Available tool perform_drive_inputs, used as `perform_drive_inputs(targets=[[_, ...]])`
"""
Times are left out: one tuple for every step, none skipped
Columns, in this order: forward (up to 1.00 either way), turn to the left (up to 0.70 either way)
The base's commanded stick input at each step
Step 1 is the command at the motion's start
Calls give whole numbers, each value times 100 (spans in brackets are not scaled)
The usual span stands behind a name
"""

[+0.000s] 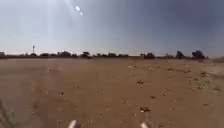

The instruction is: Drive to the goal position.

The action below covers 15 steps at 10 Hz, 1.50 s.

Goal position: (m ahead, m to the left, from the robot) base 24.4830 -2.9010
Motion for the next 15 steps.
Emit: perform_drive_inputs(targets=[[50, 0], [50, 0], [50, 0], [50, 0], [50, 0], [50, 0], [50, 0], [50, 0], [50, 0], [50, 0], [50, 0], [50, 0], [50, 0], [50, 0], [50, 0]])
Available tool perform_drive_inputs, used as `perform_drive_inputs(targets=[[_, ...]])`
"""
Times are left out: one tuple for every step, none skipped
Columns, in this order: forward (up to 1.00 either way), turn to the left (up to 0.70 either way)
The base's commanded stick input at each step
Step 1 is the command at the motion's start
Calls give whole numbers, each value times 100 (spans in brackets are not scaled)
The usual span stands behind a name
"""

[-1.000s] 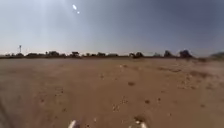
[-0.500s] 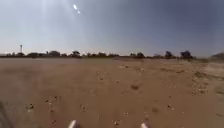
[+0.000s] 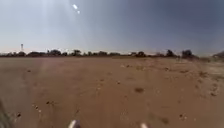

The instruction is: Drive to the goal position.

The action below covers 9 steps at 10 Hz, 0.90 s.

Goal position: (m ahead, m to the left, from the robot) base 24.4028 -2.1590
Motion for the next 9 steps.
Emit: perform_drive_inputs(targets=[[50, 0], [50, 0], [50, 0], [50, 0], [50, 0], [50, 0], [50, 0], [50, 0], [50, 0]])
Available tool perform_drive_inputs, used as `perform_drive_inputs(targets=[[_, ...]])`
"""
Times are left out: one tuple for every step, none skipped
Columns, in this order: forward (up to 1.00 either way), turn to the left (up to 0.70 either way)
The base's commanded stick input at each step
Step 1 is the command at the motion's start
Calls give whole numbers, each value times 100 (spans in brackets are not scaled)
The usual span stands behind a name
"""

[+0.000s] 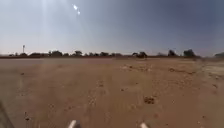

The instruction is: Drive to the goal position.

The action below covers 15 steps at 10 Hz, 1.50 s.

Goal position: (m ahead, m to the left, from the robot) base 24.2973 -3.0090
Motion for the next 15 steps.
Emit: perform_drive_inputs(targets=[[50, 0], [50, 0], [50, 0], [50, 0], [50, 0], [50, 0], [50, 0], [50, 0], [50, 0], [50, 0], [50, 0], [50, 0], [50, 0], [50, 0], [50, 0]])
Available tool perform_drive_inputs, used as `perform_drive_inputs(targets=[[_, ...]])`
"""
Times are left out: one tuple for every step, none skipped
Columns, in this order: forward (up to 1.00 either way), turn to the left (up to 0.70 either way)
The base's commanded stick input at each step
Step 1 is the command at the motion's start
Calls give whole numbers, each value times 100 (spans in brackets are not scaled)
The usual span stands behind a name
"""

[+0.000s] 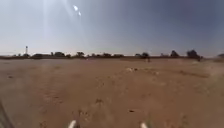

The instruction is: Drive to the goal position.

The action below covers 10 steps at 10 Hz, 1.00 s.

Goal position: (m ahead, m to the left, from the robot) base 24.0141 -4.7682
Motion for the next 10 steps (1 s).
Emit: perform_drive_inputs(targets=[[50, 0], [50, 0], [50, 0], [50, 0], [50, 0], [50, 0], [50, 0], [50, 0], [50, 0], [50, 0]])
